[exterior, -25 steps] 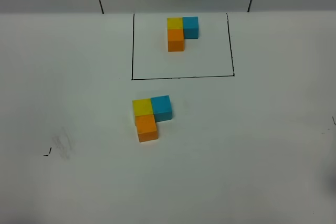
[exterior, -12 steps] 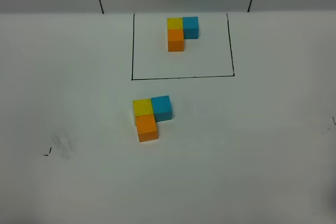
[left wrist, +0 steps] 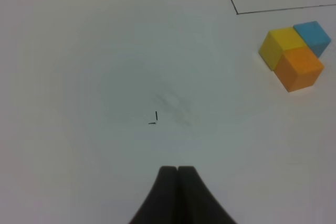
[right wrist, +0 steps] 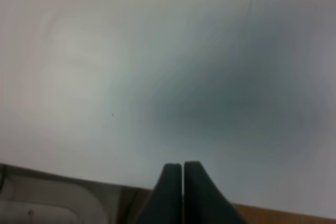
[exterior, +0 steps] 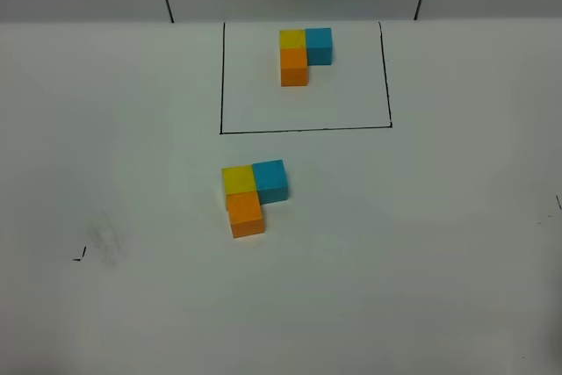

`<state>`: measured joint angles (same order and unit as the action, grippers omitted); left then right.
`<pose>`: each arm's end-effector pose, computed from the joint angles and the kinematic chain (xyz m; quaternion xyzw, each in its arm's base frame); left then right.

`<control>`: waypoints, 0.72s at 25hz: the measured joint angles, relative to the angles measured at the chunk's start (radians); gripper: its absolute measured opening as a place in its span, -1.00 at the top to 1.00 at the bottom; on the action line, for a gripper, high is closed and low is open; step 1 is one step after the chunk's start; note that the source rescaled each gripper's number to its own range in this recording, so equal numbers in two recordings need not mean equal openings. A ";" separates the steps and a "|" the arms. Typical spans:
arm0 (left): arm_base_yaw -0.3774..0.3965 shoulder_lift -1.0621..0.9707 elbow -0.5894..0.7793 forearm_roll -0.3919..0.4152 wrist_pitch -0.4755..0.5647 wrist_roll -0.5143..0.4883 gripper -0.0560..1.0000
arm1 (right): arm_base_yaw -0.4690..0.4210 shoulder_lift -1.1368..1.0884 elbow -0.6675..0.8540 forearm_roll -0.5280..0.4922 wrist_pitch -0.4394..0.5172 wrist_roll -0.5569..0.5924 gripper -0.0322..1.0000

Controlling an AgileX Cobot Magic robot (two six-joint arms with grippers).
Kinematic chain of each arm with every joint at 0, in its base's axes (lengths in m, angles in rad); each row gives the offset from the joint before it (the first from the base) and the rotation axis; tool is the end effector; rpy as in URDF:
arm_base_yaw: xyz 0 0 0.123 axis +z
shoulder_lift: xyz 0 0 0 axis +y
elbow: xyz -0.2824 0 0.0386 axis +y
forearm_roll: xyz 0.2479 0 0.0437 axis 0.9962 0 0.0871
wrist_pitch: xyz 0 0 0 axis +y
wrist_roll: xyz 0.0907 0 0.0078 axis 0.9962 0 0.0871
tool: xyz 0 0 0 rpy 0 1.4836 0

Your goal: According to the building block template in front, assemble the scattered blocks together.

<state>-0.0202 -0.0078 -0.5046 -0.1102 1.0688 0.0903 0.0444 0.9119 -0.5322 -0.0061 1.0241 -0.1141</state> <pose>-0.0074 -0.0086 0.2781 0.0497 0.8494 -0.0367 0.5242 0.1267 0.0052 0.2305 -0.0798 0.9887 -0.0072 0.1266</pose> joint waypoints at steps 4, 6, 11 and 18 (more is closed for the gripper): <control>0.000 0.000 0.000 0.000 0.000 0.000 0.89 | 0.000 -0.005 0.023 0.006 0.039 0.000 0.92; 0.000 0.000 0.000 0.000 0.000 0.000 0.89 | 0.000 -0.012 0.023 0.006 0.039 0.002 0.92; 0.000 0.000 0.000 0.000 0.000 0.000 0.89 | 0.000 -0.019 0.023 0.006 0.039 0.002 0.92; 0.000 0.000 0.000 0.000 0.000 0.000 0.89 | 0.000 -0.104 0.023 0.006 0.040 0.002 0.92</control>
<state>-0.0202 -0.0078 -0.5046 -0.1102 1.0688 0.0903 0.0444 0.8083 -0.5090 0.0000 1.0639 -0.1118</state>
